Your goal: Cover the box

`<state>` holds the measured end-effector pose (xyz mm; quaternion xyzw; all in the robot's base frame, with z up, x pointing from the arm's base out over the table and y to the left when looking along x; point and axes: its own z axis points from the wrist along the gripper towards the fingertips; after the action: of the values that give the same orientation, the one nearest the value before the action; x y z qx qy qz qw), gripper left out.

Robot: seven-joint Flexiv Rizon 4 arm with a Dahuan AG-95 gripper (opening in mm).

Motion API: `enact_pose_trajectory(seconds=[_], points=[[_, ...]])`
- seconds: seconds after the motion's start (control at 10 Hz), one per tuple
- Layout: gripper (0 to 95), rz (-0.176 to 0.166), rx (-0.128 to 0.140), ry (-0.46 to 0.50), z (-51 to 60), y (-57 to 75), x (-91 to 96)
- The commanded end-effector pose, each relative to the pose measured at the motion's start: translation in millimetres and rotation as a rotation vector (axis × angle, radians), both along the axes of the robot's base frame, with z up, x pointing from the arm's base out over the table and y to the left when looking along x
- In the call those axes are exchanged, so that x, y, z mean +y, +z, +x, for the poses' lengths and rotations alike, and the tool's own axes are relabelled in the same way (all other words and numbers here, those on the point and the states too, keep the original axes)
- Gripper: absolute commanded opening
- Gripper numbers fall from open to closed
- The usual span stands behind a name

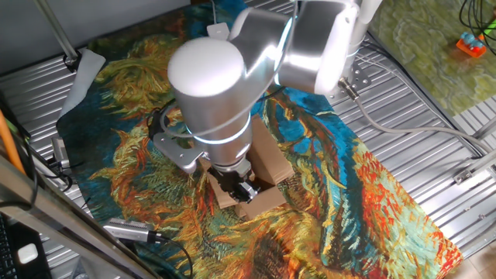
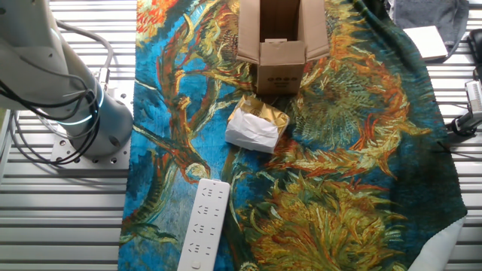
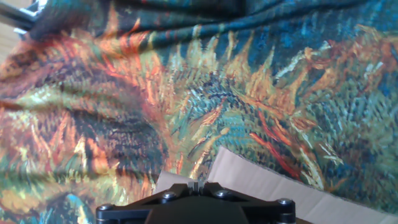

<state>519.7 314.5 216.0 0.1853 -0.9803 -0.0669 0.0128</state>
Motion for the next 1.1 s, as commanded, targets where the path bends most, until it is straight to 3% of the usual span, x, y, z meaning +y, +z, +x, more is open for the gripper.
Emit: enact_pose_trajectory(seconds=[0.1,0.5,0.6,0.7,1.1], points=[[0.0,-0.004,0.003,0.015,1.1,-0.4,1.0],[0.0,-0.032,-0.004,0.052,1.1,-0.4,1.0],[0.0,-0.041,-0.013,0.007,-7.4,4.3,23.4],[0.0,-0.037,-0.031,-0.013,-8.8,5.7,36.3],[0.0,-0.018,-0.042,-0.092,6.3,8.2,63.5]])
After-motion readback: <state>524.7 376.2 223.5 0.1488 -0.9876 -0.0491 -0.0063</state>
